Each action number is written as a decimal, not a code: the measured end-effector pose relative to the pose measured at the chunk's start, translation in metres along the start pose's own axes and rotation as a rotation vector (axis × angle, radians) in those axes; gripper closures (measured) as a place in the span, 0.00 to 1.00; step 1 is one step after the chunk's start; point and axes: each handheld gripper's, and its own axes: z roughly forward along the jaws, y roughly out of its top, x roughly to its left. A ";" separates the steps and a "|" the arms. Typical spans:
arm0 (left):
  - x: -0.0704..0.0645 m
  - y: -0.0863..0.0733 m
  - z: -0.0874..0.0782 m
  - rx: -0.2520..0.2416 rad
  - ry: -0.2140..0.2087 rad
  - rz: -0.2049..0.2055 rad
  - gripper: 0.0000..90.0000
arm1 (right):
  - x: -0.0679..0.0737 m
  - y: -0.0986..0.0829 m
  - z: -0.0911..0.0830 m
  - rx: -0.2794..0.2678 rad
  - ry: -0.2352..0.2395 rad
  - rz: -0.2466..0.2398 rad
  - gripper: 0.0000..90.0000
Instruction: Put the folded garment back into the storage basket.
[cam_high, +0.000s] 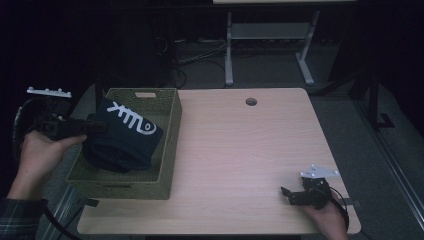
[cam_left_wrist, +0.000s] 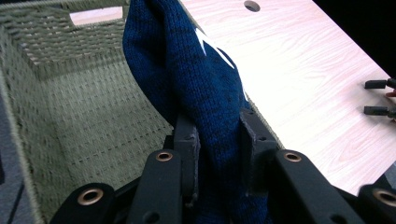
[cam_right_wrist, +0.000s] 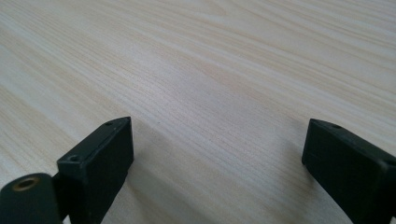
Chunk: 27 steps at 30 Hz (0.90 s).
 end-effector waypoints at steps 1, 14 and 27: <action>0.001 -0.001 0.002 -0.003 -0.004 -0.006 0.80 | 0.000 0.000 0.000 -0.001 0.001 -0.001 0.10; 0.004 -0.013 0.022 -0.013 -0.052 -0.061 0.80 | 0.000 0.000 0.000 -0.001 0.001 -0.001 0.10; 0.029 -0.034 0.045 0.011 -0.068 -0.100 0.78 | 0.000 0.000 0.000 0.000 0.002 -0.001 0.10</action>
